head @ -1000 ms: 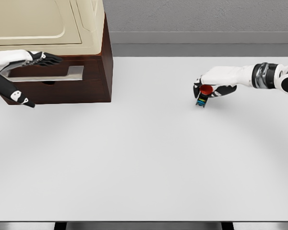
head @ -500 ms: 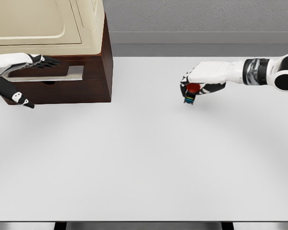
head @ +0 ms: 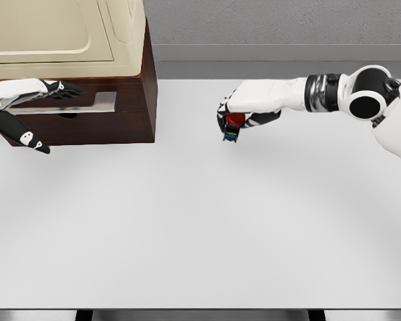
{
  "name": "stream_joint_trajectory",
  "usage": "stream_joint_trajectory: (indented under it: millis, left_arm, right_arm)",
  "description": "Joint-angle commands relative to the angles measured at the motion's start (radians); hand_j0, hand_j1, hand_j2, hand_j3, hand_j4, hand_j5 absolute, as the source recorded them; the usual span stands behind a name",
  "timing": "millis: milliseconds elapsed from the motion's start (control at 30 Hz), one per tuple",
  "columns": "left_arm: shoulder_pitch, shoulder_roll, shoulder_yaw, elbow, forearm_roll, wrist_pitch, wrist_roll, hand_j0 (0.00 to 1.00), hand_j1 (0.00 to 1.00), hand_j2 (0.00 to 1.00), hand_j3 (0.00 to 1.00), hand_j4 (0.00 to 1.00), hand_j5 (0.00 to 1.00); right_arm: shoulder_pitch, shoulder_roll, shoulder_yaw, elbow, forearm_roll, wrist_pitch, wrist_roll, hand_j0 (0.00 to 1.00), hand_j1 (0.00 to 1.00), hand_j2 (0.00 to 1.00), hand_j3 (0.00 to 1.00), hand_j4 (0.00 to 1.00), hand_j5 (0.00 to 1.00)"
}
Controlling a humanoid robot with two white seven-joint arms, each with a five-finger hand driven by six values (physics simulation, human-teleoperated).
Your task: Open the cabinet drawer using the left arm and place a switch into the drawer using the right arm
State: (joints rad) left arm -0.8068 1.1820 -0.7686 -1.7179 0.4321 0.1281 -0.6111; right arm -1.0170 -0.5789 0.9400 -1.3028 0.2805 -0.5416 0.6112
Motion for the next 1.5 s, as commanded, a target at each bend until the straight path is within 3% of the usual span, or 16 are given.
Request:
stream_joint_trajectory:
  millis: [0,267,467,600,833,967,1467]
  left_arm:
    - [0.005,-0.002,0.015,0.001,0.002,0.002,0.0,1.0,1.0,1.0,1.0,1.0,1.0]
    - [0.012,-0.007,0.017,0.011,0.002,0.002,0.0,1.0,1.0,1.0,1.0,1.0,1.0]
    - [0.017,-0.007,0.017,0.015,0.004,0.002,0.0,1.0,1.0,1.0,1.0,1.0,1.0]
    - [0.029,-0.008,0.017,0.014,0.005,0.001,0.0,1.0,1.0,1.0,1.0,1.0,1.0]
    - [0.046,-0.005,0.019,0.006,0.014,-0.001,0.0,1.0,1.0,1.0,1.0,1.0,1.0]
    - [0.149,0.005,0.137,-0.011,0.019,-0.002,0.0,1.0,1.0,1.0,1.0,1.0,1.0]
    - [0.176,0.05,0.135,-0.032,0.086,0.002,0.0,1.0,1.0,1.0,1.0,1.0,1.0]
  right_arm:
    - [0.0,0.022,0.005,0.0,-0.006,0.003,0.0,0.48,0.48,0.48,0.48,0.48,0.48]
    - [-0.029,0.07,0.019,-0.007,-0.006,0.003,0.0,0.48,0.48,0.48,0.48,0.48,0.48]
    - [-0.037,0.062,0.023,-0.115,-0.014,0.005,0.0,0.48,0.48,0.48,0.48,0.48,0.48]
    - [-0.046,0.022,0.028,-0.176,-0.049,0.006,0.0,0.48,0.48,0.48,0.48,0.48,0.48]
    - [-0.078,-0.007,0.03,-0.202,-0.109,0.006,0.0,0.48,0.48,0.48,0.48,0.48,0.48]
    - [-0.092,-0.006,0.03,-0.204,-0.122,0.008,0.0,0.48,0.48,0.48,0.48,0.48,0.48]
    - [-0.109,-0.002,0.036,-0.202,-0.144,0.011,0.0,0.48,0.48,0.48,0.48,0.48,0.48]
